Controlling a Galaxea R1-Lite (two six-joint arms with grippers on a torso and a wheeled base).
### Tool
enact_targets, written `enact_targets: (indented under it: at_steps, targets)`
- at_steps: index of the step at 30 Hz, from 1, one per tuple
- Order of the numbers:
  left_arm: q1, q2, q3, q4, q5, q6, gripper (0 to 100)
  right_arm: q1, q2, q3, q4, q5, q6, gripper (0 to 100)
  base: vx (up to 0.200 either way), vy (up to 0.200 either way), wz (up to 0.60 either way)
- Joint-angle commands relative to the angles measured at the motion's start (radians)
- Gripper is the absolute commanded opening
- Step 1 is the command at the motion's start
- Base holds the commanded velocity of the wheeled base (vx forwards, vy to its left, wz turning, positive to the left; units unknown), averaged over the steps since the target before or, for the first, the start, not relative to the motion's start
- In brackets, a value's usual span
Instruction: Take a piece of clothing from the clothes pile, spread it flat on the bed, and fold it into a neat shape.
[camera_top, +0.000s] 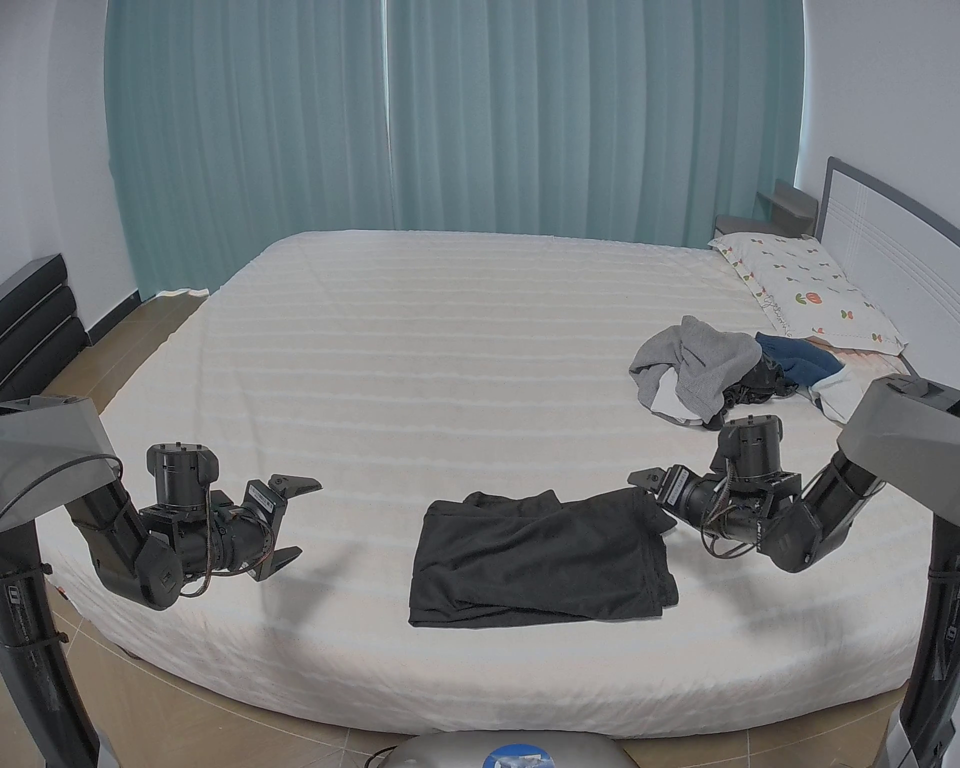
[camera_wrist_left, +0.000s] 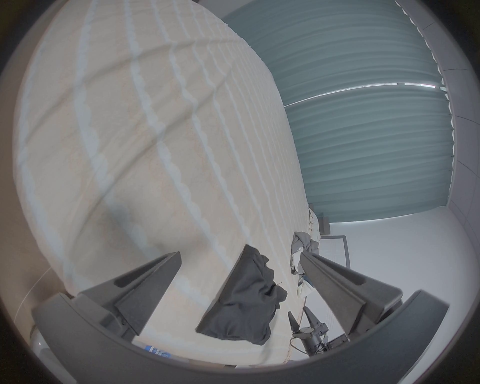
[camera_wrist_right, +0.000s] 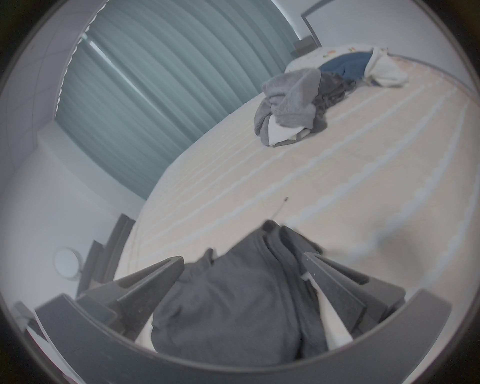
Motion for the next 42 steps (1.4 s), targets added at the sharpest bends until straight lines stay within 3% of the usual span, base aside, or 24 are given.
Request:
enact_targets:
  at_steps: [1,4,27,28,42]
  targets:
    - [-0.001,0.001,0.005,-0.001,0.001,0.001,100,0.021,0.174,-0.156,0.017,0.037,0.133,100,0.0,0.0,0.0]
    - [-0.003,0.001,0.005,-0.001,0.001,0.001,100,0.019,0.177,-0.157,0.016,0.06,0.176,100,0.0,0.0,0.0]
    - [-0.005,0.004,0.005,-0.014,0.014,0.007,100,0.036,0.2,-0.173,0.007,0.064,0.164,100,0.0,0.0,0.0]
    - [-0.005,0.004,0.005,-0.014,0.014,0.007,100,0.036,0.2,-0.174,0.008,0.063,0.164,0,0.0,0.0,0.0]
    - [-0.005,0.004,0.005,-0.015,0.016,0.007,100,-0.038,0.192,-0.174,0.005,0.067,0.162,0,0.0,0.0,0.0]
